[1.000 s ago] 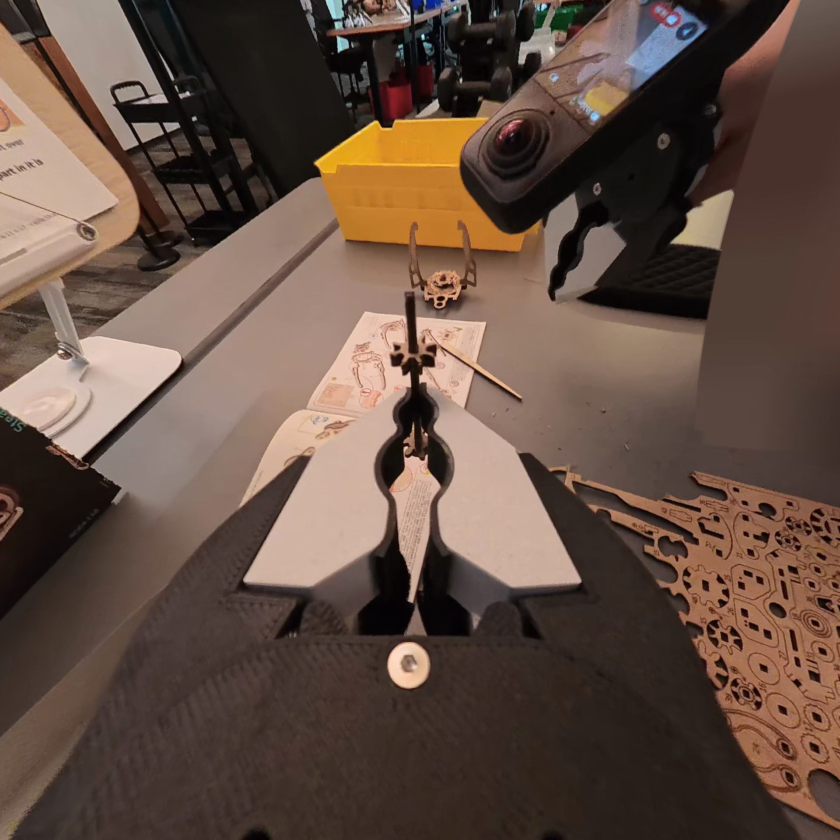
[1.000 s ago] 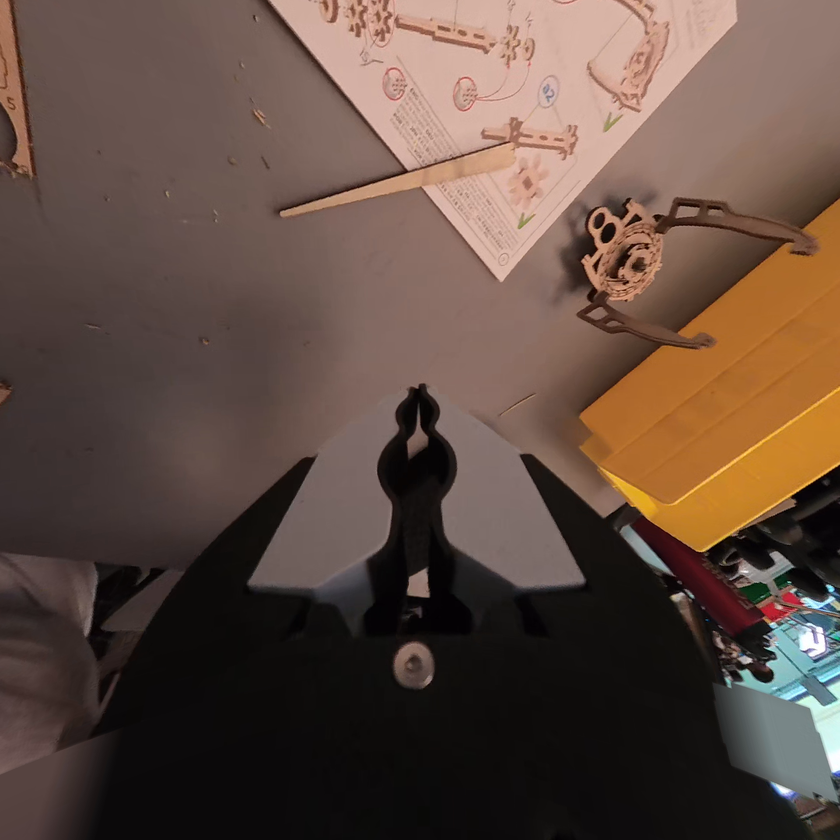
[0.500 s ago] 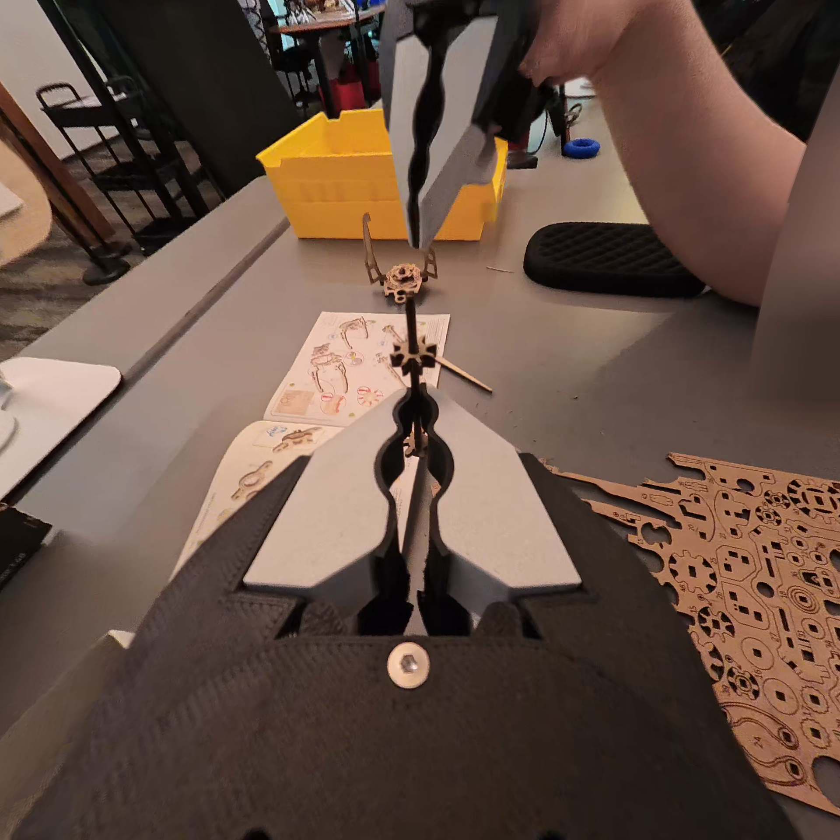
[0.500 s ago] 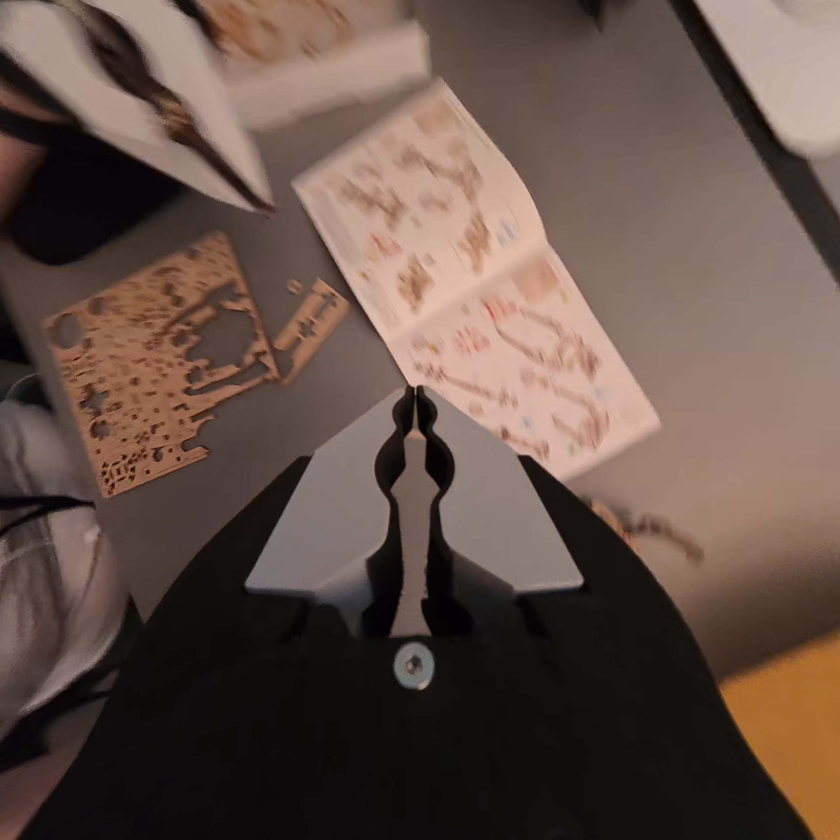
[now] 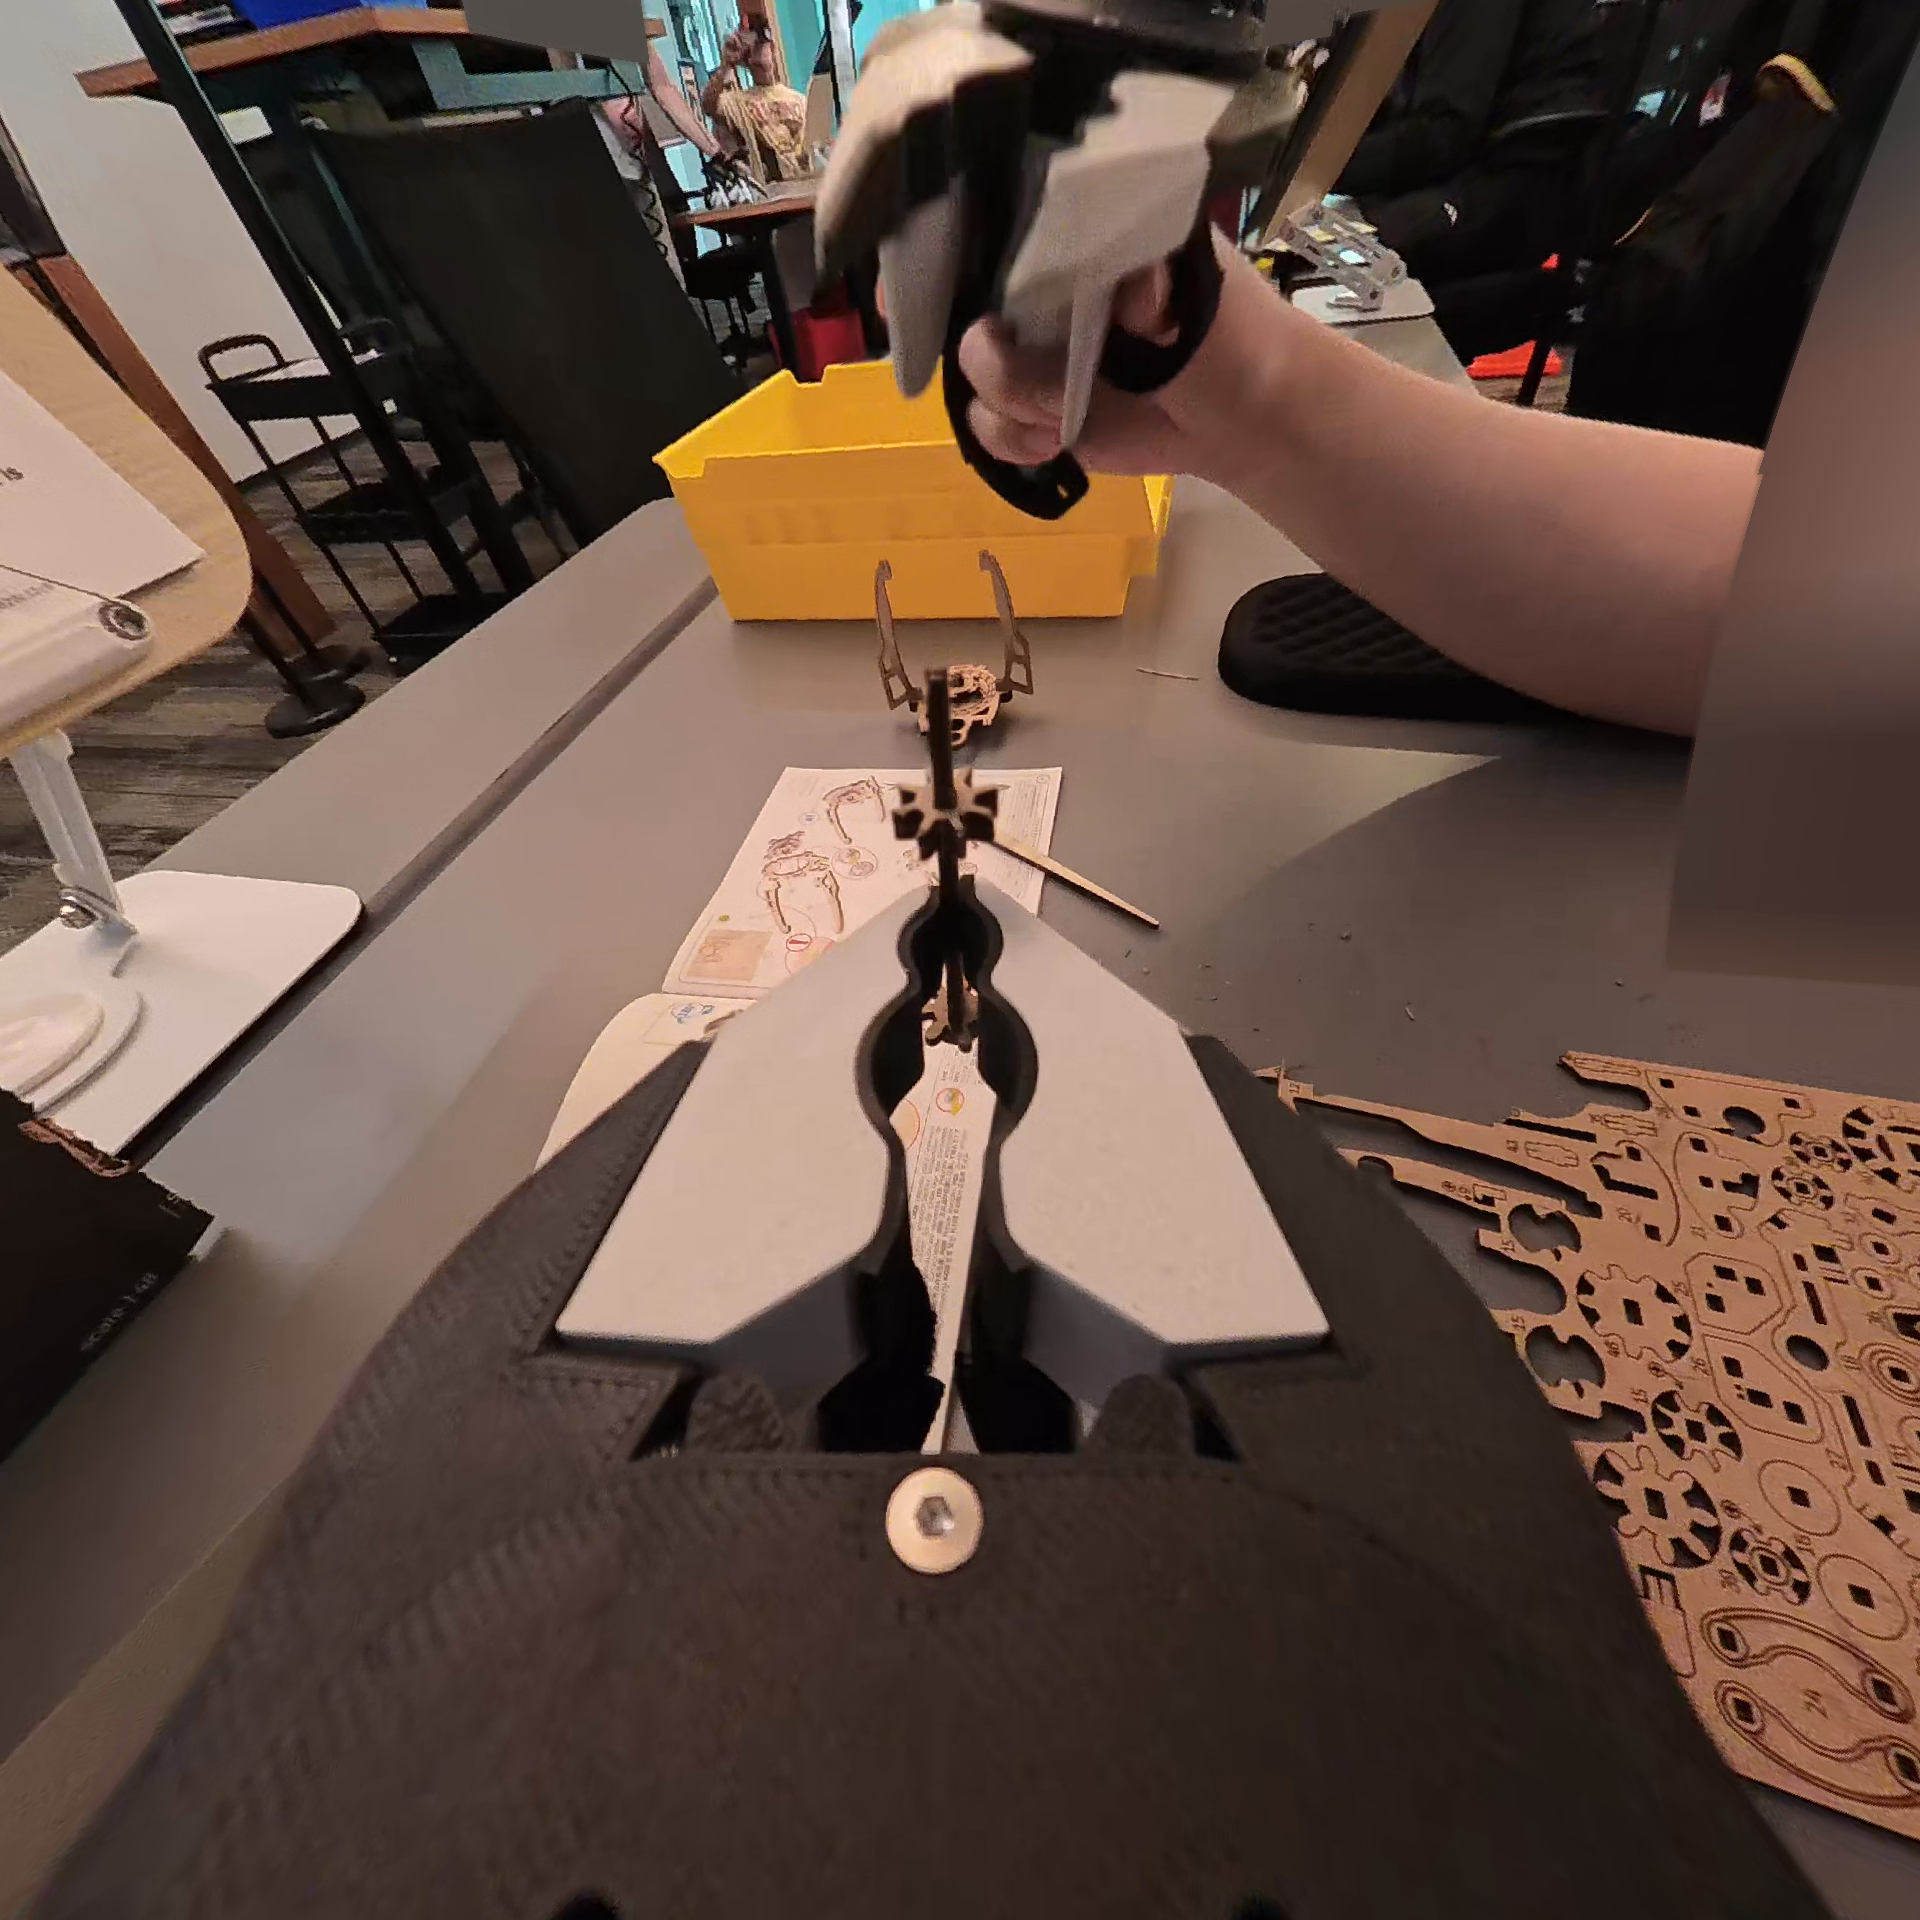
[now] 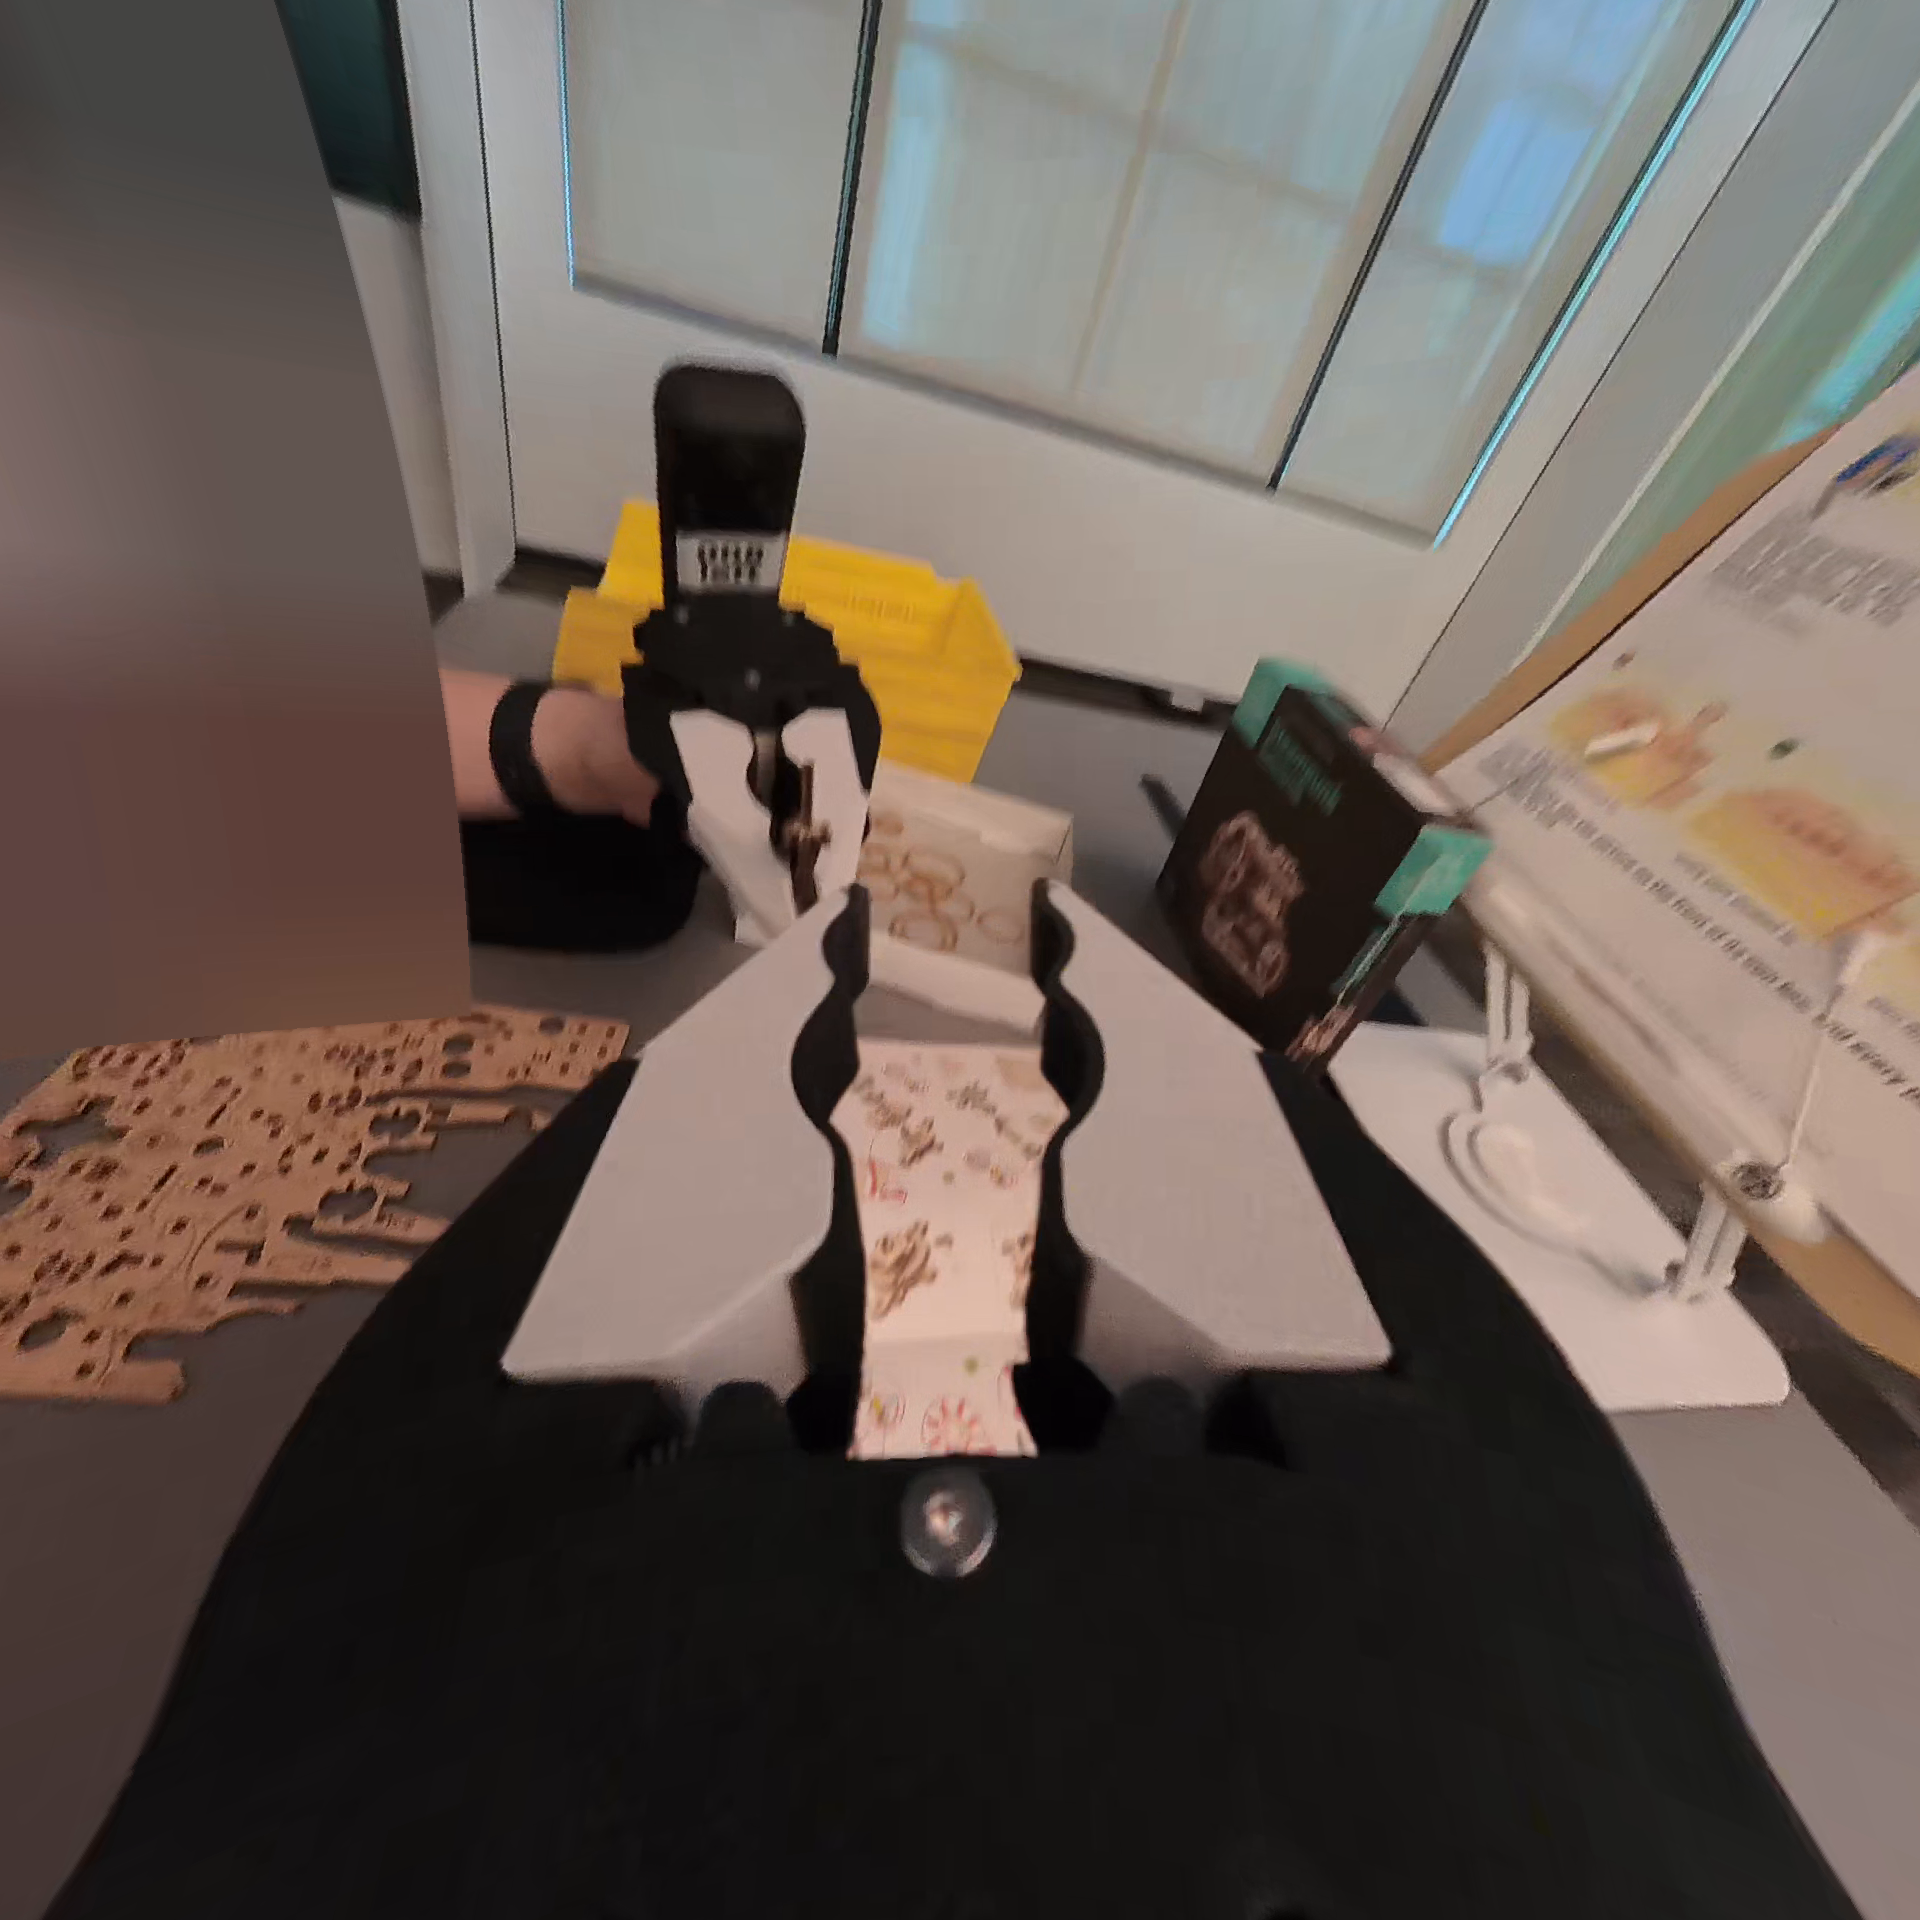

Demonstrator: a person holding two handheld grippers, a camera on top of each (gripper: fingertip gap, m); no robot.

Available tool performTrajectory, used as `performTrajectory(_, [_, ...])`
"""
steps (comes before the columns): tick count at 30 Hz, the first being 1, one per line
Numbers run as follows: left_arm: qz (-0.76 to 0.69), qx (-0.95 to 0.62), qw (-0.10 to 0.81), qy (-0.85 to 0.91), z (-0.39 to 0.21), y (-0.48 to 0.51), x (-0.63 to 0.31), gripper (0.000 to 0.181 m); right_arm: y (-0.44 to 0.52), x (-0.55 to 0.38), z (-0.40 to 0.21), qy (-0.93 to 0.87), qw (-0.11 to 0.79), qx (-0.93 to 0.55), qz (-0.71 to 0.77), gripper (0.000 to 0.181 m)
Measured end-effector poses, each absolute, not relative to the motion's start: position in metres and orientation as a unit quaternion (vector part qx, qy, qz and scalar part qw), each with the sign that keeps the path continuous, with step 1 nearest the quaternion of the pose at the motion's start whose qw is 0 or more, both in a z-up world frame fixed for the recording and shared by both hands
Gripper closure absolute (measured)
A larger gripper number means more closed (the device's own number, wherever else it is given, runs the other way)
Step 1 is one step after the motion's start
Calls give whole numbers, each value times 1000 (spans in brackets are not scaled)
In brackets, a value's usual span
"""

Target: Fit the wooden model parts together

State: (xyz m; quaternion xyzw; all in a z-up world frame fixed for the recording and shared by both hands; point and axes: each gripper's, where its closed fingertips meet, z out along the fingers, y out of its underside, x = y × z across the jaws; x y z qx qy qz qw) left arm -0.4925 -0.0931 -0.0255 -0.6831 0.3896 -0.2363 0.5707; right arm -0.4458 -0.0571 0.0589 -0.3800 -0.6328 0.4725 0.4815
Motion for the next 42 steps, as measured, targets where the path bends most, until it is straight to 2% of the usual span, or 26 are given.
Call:
performTrajectory(5, [-236,-687,568,388,-27,-93,-489,181,-47,-437,81,-584,516,-370,506,159])
performTrajectory(7, [-236,-687,568,387,-27,-93,-487,181,-44,-436,81,-582,518,-377,500,179])
performTrajectory(8, [-237,-687,566,389,-28,-93,-485,181,-44,-437,81,-586,517,-380,495,181])
performTrajectory(28, [-233,-688,562,396,-30,-94,-479,181,-66,-441,92,-630,533,-405,393,181])
performTrajectory(33, [-237,-691,557,395,-32,-94,-477,181,-68,-441,106,-615,562,-402,379,181])
performTrajectory(42, [-237,-694,551,399,-35,-95,-477,181,-70,-441,107,-615,563,-405,375,181])
